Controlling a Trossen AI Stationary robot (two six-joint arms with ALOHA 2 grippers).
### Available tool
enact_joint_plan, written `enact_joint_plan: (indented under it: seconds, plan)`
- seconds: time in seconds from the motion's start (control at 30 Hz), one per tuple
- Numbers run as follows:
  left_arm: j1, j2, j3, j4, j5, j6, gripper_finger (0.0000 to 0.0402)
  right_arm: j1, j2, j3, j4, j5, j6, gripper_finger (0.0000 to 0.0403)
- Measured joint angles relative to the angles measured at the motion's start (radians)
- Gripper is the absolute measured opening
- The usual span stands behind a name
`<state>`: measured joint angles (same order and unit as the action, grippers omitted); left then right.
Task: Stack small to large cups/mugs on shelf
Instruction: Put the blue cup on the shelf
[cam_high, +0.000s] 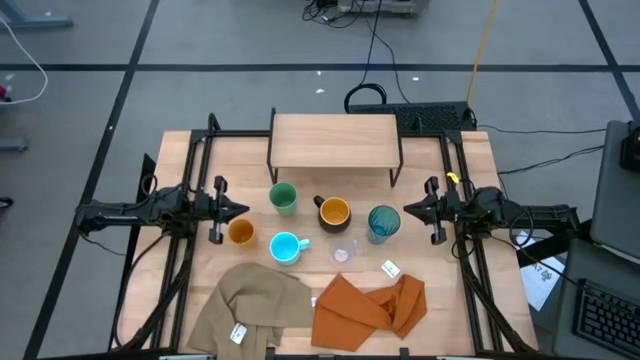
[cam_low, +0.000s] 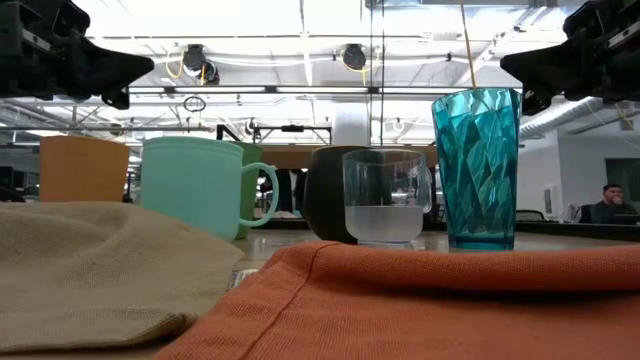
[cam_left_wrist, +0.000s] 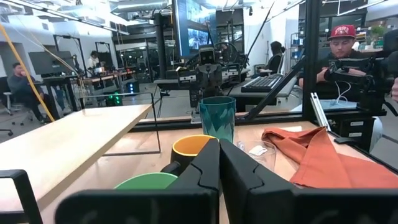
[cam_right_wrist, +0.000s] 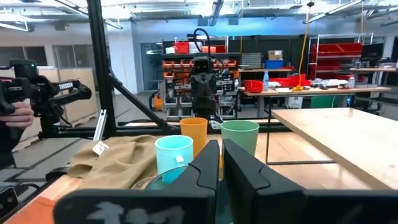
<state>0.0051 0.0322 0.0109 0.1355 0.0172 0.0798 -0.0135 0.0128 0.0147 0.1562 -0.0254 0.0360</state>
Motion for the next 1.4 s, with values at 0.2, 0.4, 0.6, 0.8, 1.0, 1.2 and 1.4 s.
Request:
enact_joint_plan:
  seconds: [0.2, 0.4, 0.6, 0.8, 1.0, 1.2, 1.4]
  plan:
    - [0.0, 0.0, 0.0, 0.032, 0.0, -0.014, 0.0018, 0.0, 0.0, 0.0, 0.0, 0.0, -0.059, 0.0013]
    - [0.0, 0.0, 0.0, 0.04, -0.001, -0.013, 0.0032, 0.0, 0.0, 0.0, -0.021, -0.001, 0.111, 0.0013]
    - [0.0, 0.0, 0.0, 0.041, -0.001, -0.01, 0.0032, 0.0, 0.0, 0.0, -0.063, 0.001, 0.125, 0.0028]
    - [0.0, 0.0, 0.0, 0.041, -0.001, -0.01, 0.0031, 0.0, 0.002, 0.0, -0.055, 0.072, 0.179, 0.0088]
    - [0.0, 0.0, 0.0, 0.041, -0.001, -0.01, 0.0031, 0.0, 0.03, 0.007, -0.057, 0.134, 0.276, 0.019]
    - [0.0, 0.0, 0.0, 0.04, -0.002, -0.01, 0.0031, 0.002, 0.126, 0.1, -0.078, 0.102, 0.22, 0.0264]
    - [0.0, 0.0, 0.0, 0.039, -0.003, -0.009, 0.0031, 0.002, 0.278, 0.331, -0.238, 0.076, 0.188, 0.027]
